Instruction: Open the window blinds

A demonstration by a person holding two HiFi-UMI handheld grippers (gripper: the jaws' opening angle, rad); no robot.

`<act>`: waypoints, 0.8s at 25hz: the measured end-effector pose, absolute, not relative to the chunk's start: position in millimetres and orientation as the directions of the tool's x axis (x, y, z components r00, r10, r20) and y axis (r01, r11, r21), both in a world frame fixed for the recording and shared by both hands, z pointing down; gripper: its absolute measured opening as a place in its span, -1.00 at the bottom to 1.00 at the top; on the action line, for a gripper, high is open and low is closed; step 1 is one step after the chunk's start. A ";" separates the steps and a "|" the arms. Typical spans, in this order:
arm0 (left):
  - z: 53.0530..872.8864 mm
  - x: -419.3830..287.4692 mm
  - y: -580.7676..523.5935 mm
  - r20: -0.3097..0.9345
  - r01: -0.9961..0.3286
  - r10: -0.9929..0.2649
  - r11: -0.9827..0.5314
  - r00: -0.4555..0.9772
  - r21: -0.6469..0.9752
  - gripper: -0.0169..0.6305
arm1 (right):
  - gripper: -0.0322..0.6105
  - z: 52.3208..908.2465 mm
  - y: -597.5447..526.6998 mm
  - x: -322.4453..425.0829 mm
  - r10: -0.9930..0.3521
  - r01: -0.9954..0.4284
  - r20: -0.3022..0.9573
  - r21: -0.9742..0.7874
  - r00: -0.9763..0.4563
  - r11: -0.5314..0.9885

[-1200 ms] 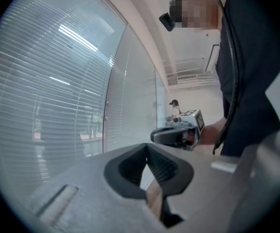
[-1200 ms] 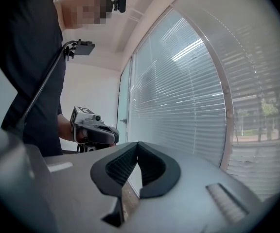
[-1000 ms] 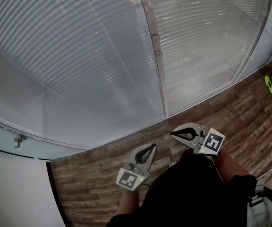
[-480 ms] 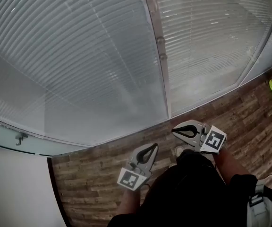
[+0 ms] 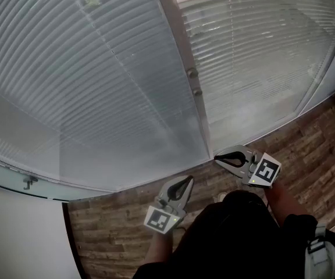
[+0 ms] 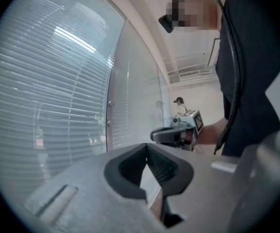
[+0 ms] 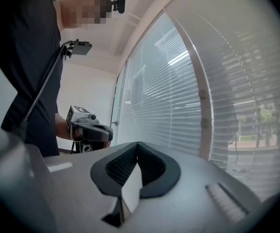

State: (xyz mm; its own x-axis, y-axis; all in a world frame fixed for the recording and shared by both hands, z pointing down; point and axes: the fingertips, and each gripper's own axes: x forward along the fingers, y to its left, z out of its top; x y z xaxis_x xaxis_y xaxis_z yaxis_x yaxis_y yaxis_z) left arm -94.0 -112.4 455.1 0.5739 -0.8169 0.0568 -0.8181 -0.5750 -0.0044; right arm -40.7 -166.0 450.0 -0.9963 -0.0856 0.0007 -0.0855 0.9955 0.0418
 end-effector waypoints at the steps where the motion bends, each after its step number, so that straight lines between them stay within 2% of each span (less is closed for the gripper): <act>1: 452.8 -92.0 -119.2 0.053 -0.818 -0.817 -0.575 0.574 -0.010 -0.93 | -0.88 448.7 -172.9 -37.8 -0.089 -0.089 0.001 0.044 -0.996 0.995; 9: 441.1 -86.9 -143.1 0.064 -0.830 -0.829 -0.558 0.555 -0.031 -0.93 | -0.88 434.8 -206.2 -31.1 -0.084 -0.084 -0.006 0.063 -0.996 0.995; 14: 435.5 -92.0 -158.5 0.066 -0.850 -0.849 -0.527 0.524 -0.025 -0.94 | -0.88 427.1 -227.2 -31.2 -0.089 -0.089 -0.012 0.014 -0.996 0.996; 20: 433.8 -99.1 -169.1 0.074 -0.859 -0.858 -0.511 0.508 -0.027 -0.93 | -0.88 427.9 -240.4 -43.0 -0.081 -0.078 0.037 0.085 -0.996 0.993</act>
